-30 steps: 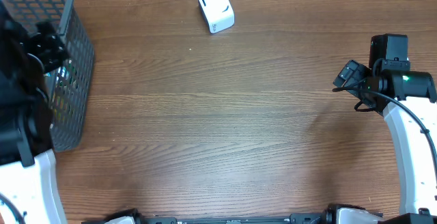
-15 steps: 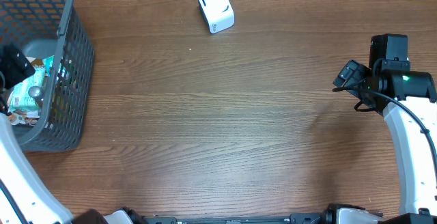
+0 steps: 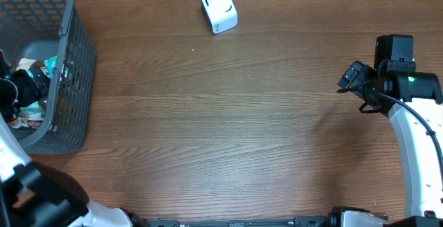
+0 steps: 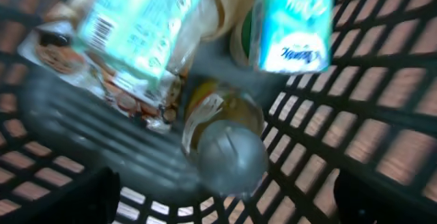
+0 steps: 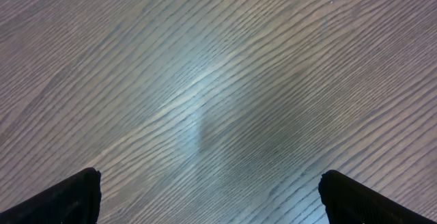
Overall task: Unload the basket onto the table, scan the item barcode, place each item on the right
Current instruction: 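Grasp the yellow oil bottle with the left gripper and lift it out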
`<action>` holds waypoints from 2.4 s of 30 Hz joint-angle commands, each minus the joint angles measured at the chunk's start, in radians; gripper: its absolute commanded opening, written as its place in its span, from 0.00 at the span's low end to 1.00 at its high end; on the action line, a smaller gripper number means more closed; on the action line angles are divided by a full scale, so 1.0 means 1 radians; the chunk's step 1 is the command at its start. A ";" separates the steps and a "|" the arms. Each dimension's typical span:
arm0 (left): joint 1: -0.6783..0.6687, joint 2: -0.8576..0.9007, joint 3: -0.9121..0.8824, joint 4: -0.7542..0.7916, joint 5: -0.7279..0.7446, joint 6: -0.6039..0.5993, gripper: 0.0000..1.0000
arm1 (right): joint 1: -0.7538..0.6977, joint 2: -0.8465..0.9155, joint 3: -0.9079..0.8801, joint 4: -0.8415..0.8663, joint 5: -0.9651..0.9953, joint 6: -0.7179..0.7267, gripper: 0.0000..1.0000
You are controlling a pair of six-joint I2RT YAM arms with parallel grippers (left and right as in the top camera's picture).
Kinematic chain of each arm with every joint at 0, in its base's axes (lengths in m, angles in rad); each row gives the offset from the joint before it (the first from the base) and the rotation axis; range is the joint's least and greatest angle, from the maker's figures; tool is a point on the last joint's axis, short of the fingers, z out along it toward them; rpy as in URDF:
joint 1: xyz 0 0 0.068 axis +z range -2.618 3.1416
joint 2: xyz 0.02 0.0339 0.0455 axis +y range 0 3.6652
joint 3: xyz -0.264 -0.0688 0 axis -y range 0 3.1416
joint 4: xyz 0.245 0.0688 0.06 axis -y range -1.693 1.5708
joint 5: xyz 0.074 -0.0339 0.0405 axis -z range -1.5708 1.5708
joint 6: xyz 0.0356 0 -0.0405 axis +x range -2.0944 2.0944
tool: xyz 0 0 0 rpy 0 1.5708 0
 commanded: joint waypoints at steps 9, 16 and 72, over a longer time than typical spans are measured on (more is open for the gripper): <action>-0.007 0.130 0.011 0.005 -0.006 0.023 0.87 | -0.001 0.002 0.011 0.006 0.007 0.008 1.00; -0.007 0.141 0.007 0.027 -0.005 0.023 0.64 | -0.001 0.002 0.011 0.006 0.007 0.008 1.00; -0.081 0.096 0.951 -0.107 0.277 -0.223 0.28 | -0.001 0.002 0.011 0.005 0.007 0.008 1.00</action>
